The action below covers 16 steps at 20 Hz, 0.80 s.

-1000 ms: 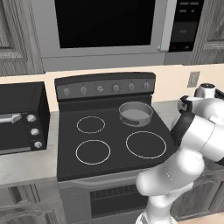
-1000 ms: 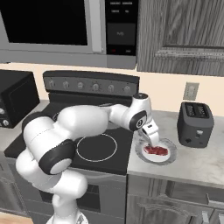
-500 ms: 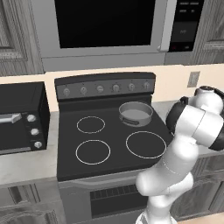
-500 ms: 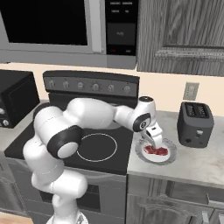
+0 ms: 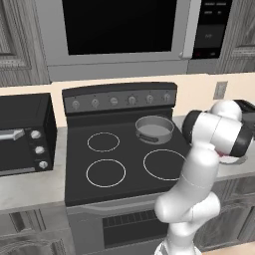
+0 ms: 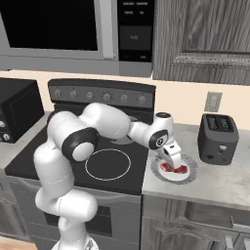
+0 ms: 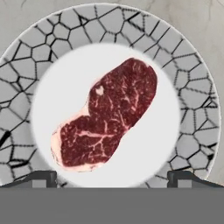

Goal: Retrieve the frozen meat and place it in the pot on a burner. Then turn the burner on.

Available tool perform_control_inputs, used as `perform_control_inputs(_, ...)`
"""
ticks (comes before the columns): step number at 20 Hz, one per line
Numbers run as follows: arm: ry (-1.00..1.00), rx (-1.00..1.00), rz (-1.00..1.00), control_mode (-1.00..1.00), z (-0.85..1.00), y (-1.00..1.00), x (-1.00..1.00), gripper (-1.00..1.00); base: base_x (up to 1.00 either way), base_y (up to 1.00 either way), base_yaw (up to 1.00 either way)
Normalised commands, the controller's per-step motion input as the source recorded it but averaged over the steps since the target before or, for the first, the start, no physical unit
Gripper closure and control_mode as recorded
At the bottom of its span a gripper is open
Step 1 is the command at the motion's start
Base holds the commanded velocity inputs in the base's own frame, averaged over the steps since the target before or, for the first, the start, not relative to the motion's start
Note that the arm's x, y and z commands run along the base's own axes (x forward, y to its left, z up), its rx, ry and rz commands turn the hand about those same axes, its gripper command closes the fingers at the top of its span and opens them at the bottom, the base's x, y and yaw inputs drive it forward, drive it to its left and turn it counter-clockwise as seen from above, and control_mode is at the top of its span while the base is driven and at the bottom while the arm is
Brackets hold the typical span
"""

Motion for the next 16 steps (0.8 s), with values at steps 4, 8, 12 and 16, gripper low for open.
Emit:
perform_control_inputs(4, 0.0, 0.05, 0.0, -1.0, 0.0, -0.17, 0.17, -1.0, 0.0, 0.0, 0.0)
perform_control_inputs(8, 0.02, 0.11, 0.0, -1.0, 0.0, -0.18, 0.05, -1.0, 0.0, 0.0, 0.0)
perform_control_inputs(12, 0.0, 0.05, -0.03, -1.0, -0.13, -0.09, 0.0, -1.0, 0.0, 0.0, 0.0)
perform_control_inputs(16, 0.01, 0.0, -0.08, -1.0, -0.17, 0.0, 0.0, -1.0, 0.0, 0.0, 0.0)
